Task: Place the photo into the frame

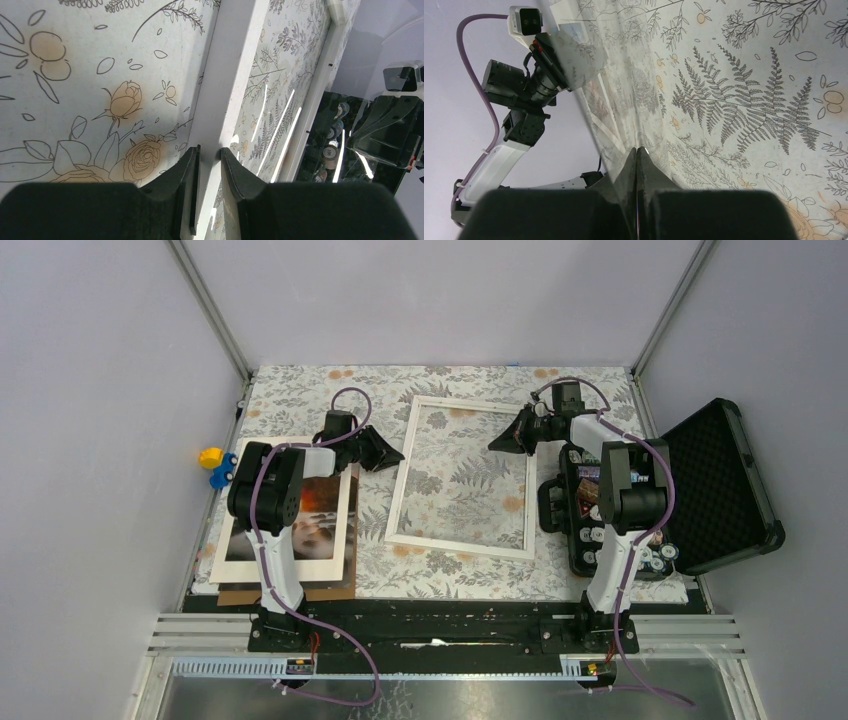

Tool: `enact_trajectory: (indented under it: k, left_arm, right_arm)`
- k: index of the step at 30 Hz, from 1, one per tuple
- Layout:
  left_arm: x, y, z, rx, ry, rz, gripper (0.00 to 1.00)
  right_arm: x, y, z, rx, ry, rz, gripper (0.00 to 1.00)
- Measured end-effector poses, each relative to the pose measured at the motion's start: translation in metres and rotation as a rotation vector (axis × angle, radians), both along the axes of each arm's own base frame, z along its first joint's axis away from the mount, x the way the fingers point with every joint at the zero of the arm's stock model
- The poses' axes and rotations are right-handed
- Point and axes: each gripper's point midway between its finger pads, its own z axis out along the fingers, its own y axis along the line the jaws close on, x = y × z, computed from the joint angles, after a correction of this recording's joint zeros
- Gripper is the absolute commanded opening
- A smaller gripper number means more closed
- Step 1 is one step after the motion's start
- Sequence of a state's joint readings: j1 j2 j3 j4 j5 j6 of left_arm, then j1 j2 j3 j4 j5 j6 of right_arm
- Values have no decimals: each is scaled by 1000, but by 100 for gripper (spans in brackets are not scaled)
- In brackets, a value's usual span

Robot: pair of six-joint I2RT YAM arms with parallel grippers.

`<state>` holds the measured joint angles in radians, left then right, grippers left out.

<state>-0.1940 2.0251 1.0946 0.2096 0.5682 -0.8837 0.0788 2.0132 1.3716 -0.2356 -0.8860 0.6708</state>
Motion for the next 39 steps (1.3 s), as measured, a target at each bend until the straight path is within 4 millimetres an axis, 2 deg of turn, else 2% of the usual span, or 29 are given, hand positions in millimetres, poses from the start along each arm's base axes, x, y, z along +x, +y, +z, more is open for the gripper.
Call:
enact_trajectory:
  k: [18, 39]
  left_arm:
    - [0, 0, 0, -1, -1, 0, 24]
    - [0, 0, 0, -7, 3, 2, 23]
  right_arm:
    - [-3, 1, 8, 16, -9, 14, 0]
    - [-5, -5, -6, -48, -12, -5, 0]
